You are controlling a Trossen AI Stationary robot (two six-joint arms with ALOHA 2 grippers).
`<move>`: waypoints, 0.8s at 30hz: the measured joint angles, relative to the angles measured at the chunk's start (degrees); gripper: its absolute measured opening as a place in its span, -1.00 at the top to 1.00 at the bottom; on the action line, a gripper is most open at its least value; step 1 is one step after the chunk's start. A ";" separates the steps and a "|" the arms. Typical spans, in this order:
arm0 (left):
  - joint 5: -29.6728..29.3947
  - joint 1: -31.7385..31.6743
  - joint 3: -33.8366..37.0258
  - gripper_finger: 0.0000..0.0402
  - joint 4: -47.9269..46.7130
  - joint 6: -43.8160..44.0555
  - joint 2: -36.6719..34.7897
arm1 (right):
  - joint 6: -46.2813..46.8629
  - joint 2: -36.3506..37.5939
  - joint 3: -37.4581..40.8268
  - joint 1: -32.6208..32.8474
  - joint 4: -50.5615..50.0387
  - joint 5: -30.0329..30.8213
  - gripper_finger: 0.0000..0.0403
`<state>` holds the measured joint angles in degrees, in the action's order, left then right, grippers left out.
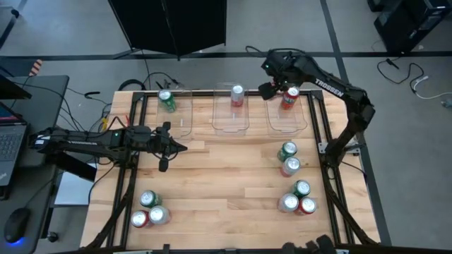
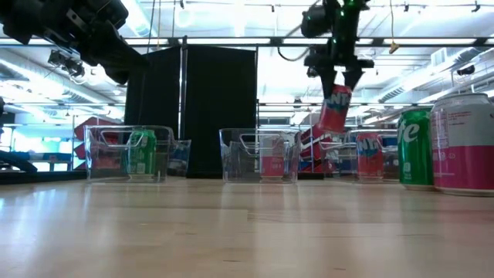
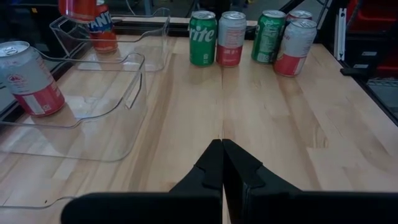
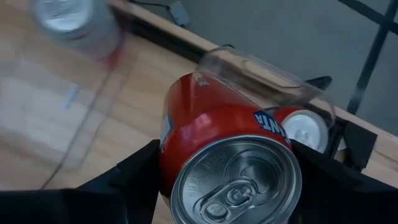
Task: Sort soda cans
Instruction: Put the red soda can into the right transparent bin
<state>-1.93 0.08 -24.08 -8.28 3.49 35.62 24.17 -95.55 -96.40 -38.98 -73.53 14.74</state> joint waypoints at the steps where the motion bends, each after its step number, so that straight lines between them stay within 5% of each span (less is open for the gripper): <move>1: 0.00 0.00 0.00 0.99 0.24 0.00 0.00 | -0.32 0.00 0.74 -0.83 0.67 0.00 -0.40; 24: 0.00 0.00 0.00 0.99 1.53 -0.20 -0.02 | -4.93 0.02 13.62 -10.34 15.93 -5.88 -0.40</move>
<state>-1.93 0.08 -24.08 -6.75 3.29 35.60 19.24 -95.53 -82.79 -49.32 -57.60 8.87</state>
